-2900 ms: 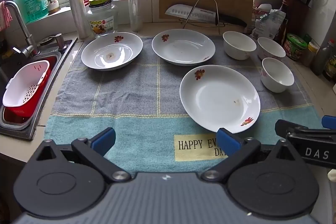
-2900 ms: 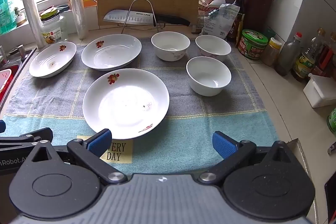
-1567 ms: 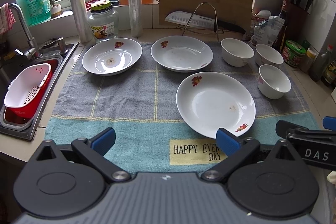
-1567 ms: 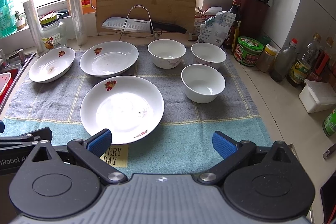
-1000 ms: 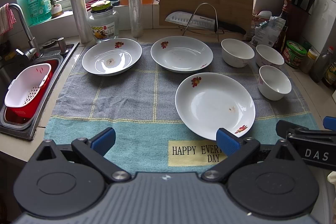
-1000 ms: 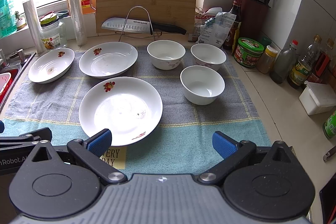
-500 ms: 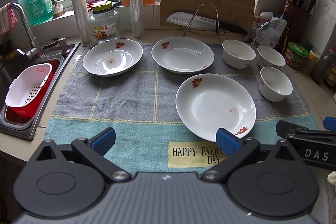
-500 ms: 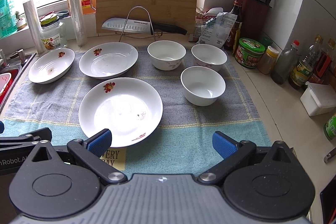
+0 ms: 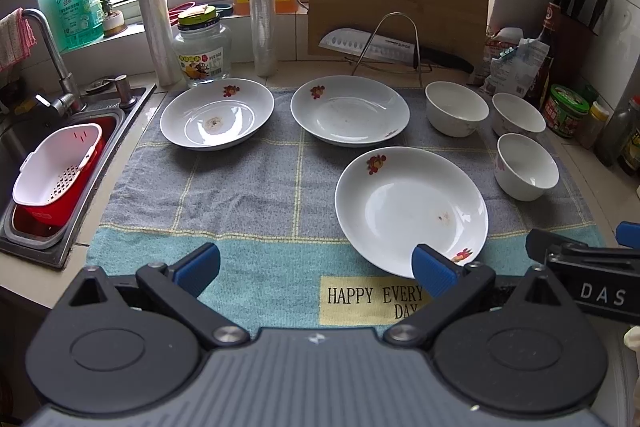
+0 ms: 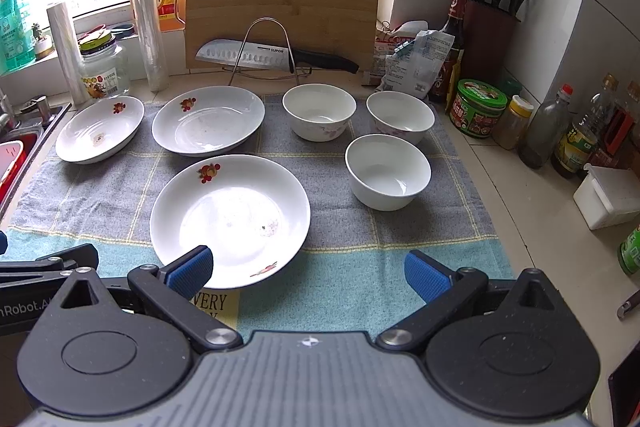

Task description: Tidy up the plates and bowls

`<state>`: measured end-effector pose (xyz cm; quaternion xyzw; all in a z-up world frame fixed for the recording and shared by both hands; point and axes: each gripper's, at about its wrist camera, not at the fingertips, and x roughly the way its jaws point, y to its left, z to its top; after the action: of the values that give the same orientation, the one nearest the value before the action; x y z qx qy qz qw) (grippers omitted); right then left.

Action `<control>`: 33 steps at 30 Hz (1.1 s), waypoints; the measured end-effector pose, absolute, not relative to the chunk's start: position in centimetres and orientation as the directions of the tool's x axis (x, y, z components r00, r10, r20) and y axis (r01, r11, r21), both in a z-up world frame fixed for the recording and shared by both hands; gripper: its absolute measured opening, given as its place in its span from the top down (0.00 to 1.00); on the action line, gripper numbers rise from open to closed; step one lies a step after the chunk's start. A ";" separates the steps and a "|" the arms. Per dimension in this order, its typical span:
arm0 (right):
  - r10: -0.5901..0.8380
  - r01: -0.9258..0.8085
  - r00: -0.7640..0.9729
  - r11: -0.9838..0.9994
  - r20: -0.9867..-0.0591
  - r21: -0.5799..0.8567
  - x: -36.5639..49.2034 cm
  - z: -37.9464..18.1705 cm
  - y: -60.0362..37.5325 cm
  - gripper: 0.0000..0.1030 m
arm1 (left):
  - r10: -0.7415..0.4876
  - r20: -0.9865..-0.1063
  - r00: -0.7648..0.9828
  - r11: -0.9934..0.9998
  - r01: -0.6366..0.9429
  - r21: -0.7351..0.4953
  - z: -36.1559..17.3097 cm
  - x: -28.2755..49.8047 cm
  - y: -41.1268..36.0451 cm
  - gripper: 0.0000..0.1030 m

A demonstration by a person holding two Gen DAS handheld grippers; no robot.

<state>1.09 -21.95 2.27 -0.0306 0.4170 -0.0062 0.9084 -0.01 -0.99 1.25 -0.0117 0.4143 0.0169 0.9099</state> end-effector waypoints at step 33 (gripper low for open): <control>0.122 -0.221 0.722 0.973 -0.681 -0.060 4.1 0.3 -24.1 0.00 | -0.006 -0.701 0.713 0.998 -0.036 -0.045 -0.1 0.7 -1.4 0.01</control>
<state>4.12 -24.06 0.32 -0.0685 0.3610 0.0926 0.9254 0.67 -1.40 -0.13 -0.0279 0.3786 0.0082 0.9251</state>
